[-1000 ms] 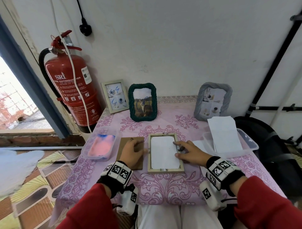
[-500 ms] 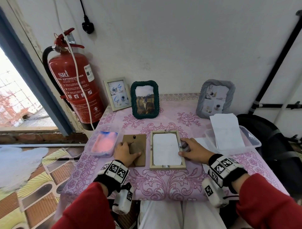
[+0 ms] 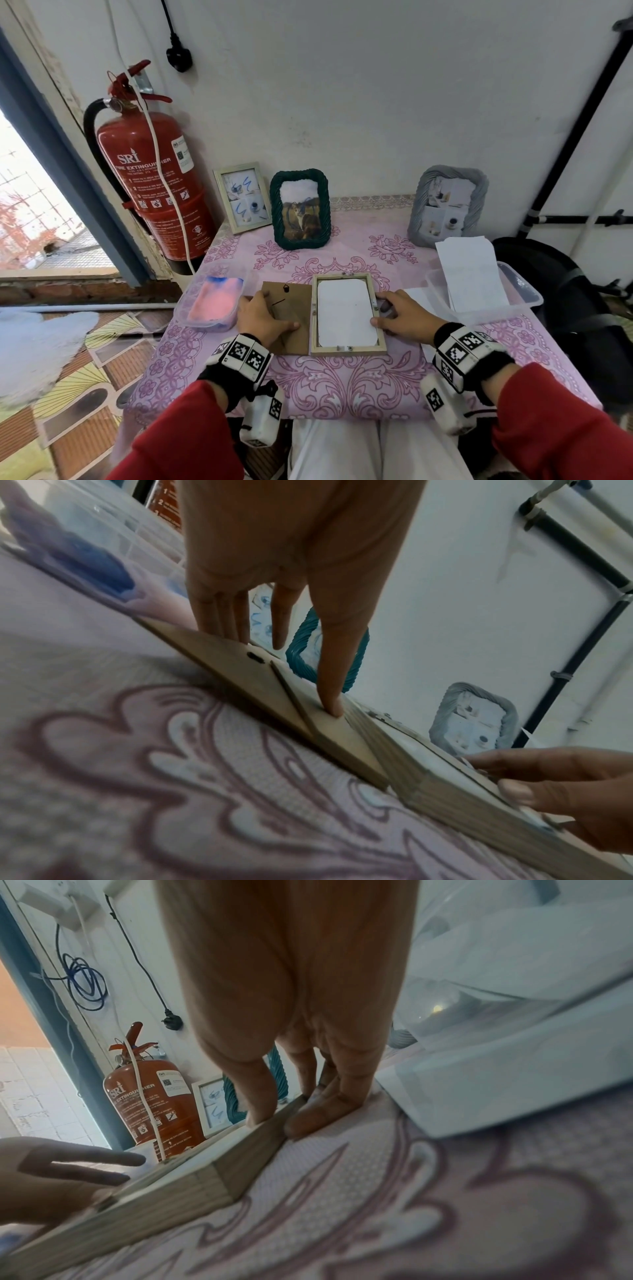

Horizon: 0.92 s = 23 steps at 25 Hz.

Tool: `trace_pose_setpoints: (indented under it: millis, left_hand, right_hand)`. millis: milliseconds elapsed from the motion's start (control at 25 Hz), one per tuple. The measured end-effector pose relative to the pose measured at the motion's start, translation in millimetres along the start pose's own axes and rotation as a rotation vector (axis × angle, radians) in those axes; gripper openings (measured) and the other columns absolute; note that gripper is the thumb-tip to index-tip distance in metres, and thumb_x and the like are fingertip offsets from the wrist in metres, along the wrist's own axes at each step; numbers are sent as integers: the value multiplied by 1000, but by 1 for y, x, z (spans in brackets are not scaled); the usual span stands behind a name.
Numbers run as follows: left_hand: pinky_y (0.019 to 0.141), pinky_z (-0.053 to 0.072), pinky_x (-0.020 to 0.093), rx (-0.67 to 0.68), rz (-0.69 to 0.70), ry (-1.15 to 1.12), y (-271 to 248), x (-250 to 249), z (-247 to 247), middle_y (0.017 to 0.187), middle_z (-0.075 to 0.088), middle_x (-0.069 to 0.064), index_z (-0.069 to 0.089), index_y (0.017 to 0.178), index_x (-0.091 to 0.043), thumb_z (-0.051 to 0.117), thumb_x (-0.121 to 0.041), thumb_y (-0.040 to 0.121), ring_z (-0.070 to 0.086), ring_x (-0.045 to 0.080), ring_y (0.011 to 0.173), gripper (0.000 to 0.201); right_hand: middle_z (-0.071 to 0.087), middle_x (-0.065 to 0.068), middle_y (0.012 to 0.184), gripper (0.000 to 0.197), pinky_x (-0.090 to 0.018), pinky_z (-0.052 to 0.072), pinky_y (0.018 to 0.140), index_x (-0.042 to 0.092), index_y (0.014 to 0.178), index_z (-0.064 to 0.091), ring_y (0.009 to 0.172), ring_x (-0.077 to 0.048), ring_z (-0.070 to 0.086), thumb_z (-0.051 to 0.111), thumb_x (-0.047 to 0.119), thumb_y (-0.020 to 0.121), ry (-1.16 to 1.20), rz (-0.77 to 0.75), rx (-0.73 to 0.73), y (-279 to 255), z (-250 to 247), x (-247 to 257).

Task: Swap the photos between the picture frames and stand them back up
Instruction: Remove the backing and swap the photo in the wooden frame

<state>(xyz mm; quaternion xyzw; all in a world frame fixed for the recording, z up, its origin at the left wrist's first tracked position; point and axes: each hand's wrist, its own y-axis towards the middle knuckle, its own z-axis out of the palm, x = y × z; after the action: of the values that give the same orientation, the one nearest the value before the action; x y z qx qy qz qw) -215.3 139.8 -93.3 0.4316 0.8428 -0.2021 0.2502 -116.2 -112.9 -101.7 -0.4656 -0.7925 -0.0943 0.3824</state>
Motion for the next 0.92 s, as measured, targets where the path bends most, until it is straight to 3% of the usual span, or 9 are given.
trace_pose_setpoints:
  millis: [120,280,400,520,760,840,920]
  left_hand:
    - [105,36,34,-55,35,1,0,-2,-1,128,38,17,34,139,-8,85,-30,63,40,31,122,94]
    - [99,39,33,-186,72,-174,8,-6,-9,123,50,20,46,132,-1,72,-15,78,52,31,111,62]
    - [88,48,34,-132,40,-296,16,-10,-21,96,67,14,59,119,-5,65,-11,83,62,30,95,36]
    - [79,51,34,-81,84,-346,19,-16,-32,71,60,2,63,111,-9,67,-10,82,60,23,79,29]
    - [76,53,38,-218,178,-559,22,-30,-44,78,61,4,60,114,-10,65,-9,83,61,22,73,31]
    - [75,54,42,-160,185,-647,20,-35,-37,80,61,8,59,115,-6,67,-6,83,62,27,77,33]
    - [66,56,39,-66,164,-711,16,-36,-25,76,61,8,58,115,-3,67,-4,82,62,24,71,34]
  right_hand:
    - [37,-8,114,61,-21,37,94,10,140,35,98,-16,45,63,24,88,-7,10,5,1,0,0]
    - [39,-13,124,63,-24,38,98,9,140,34,100,-16,45,63,26,88,-17,12,-3,1,1,-2]
    - [39,-13,124,63,-26,38,99,9,140,35,100,-16,45,63,27,87,-25,15,-2,2,1,-3]
    - [38,-12,122,62,-26,38,99,9,140,35,100,-15,44,63,28,88,-35,14,-4,2,1,-3]
    - [34,-4,109,59,-21,36,95,10,139,37,98,-15,44,62,27,88,-36,1,-8,0,1,-2]
    - [34,-4,109,59,-20,35,94,10,139,37,97,-15,44,62,27,88,-33,4,-12,1,1,-2]
    - [34,-5,109,59,-19,35,94,9,139,37,97,-15,45,63,26,88,-26,9,-16,1,2,-1]
